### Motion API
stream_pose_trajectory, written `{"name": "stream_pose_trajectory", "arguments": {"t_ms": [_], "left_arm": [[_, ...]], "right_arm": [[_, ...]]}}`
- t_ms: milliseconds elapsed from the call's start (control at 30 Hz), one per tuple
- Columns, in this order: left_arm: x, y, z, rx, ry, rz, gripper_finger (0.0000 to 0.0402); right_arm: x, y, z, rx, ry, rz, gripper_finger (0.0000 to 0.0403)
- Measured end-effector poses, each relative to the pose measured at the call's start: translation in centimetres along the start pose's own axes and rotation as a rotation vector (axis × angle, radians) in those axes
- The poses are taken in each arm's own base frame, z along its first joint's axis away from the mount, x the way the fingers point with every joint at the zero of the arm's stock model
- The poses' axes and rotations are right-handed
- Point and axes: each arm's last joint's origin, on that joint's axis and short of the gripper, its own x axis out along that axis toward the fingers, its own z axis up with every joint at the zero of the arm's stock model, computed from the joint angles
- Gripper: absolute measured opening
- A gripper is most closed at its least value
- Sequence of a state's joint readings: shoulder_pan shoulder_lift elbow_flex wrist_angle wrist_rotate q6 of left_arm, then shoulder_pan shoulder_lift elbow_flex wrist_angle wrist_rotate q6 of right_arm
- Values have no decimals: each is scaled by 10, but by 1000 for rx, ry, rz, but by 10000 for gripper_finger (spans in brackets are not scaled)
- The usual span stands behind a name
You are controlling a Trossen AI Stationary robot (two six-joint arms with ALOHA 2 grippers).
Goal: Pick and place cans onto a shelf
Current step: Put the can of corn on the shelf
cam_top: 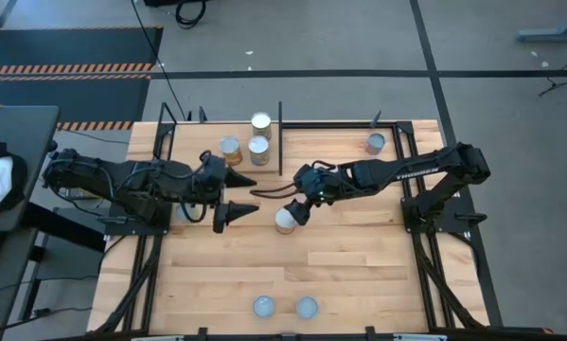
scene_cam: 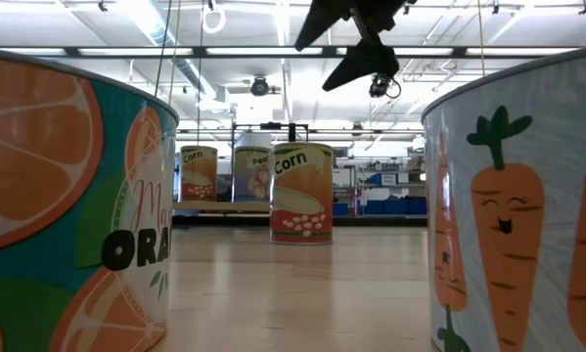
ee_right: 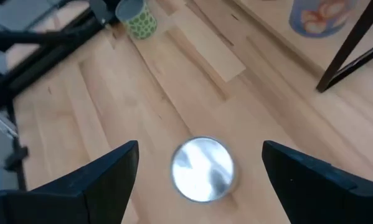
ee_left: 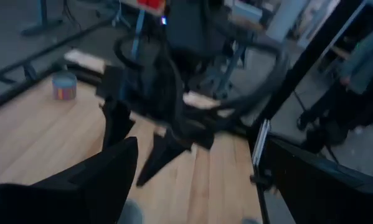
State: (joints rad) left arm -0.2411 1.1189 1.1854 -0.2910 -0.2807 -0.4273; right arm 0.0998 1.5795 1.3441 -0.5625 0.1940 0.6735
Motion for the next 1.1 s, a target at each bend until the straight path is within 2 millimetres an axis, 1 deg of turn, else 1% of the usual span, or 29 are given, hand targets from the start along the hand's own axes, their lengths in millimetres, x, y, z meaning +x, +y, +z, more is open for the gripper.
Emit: {"name": "stream_pose_trajectory", "arguments": {"t_ms": [100, 200, 267, 400, 500, 567, 633, 733, 800, 833, 900, 1033, 1100], "left_arm": [[1, 3, 4, 60, -35, 29, 357], [-2, 9, 6, 224, -43, 87, 357], [-6, 11, 9, 292, -66, 159, 357], [-8, 18, 5, 337, -52, 366, 357], [-11, 24, 3, 314, -61, 502, 357], [-10, 26, 4, 269, -83, 550, 357], [-8, 29, 6, 219, -110, 559, 357], [-6, 32, 10, 152, -151, 562, 357], [2, 34, 8, 80, -142, 532, 357], [7, 33, 5, 64, -108, 489, 357], [24, 31, -5, 23, -46, 424, 357], [61, 24, -37, -61, 121, 359, 357], [75, 21, -51, -117, 180, 339, 357]], "right_arm": [[-8, -5, 2, -16, 24, -26, 348], [-18, -10, 11, -47, 46, -56, 348], [-32, -10, 26, -67, 16, -47, 348], [-66, -14, 52, -127, -11, -47, 348], [-93, -20, 69, -224, -59, -51, 348], [-113, -25, 76, -304, -116, -45, 348], [-131, -31, 78, -381, -153, -29, 348], [-155, -39, 73, -473, -146, 12, 348], [-172, -44, 67, -510, -146, 22, 348], [-180, -46, 64, -530, -144, 21, 348], [-191, -49, 57, -578, -130, 21, 348], [-207, -53, 47, -617, -114, 38, 348], [-213, -54, 42, -622, -91, 72, 348]]}}
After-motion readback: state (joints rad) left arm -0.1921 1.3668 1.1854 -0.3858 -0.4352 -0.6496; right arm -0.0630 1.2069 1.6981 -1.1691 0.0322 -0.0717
